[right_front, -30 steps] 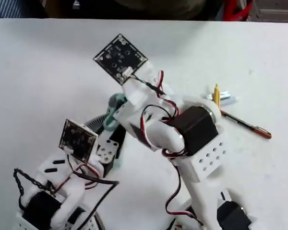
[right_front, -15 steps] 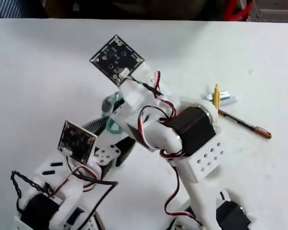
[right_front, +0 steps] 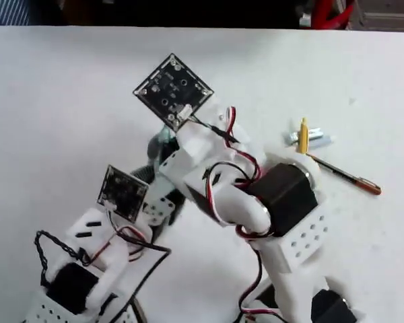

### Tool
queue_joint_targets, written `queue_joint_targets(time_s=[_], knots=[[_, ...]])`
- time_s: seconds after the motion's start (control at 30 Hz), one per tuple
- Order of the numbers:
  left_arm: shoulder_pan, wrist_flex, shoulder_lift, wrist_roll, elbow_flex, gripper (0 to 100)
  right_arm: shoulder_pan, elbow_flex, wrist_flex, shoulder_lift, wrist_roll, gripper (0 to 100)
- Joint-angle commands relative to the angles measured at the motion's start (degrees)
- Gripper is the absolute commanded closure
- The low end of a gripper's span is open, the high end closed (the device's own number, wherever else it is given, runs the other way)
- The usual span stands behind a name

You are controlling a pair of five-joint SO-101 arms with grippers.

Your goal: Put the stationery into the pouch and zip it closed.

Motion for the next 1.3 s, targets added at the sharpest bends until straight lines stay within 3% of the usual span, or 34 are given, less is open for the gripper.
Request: queue_joint_targets(time_s=[0.0,0.13,0.33,0.67,1.17,1.27], knots=[[1.19,-1.67,-0.13,-0.53,-0.18,98,0.04,0.09,-1.10,-1.36,0.09,97.4],[0.92,-1.67,-0.13,-0.53,-0.18,95,0.13,-0.18,-0.92,-1.89,-0.09,95.7],[0.84,-2.46,-0.13,-0.53,0.09,96,0.13,0.18,-0.57,-1.36,-0.53,78.2],[0.84,-2.90,-0.13,-0.53,0.09,98,-0.22,0.26,-4.00,-1.19,-7.38,79.3],[0.84,-2.73,-0.13,-0.53,0.09,98,0.04,-0.18,-1.80,6.81,-11.43,80.0],[0.84,-2.73,-0.13,-0.53,0.09,98,-0.13,0.18,-1.98,7.69,-11.43,84.8]])
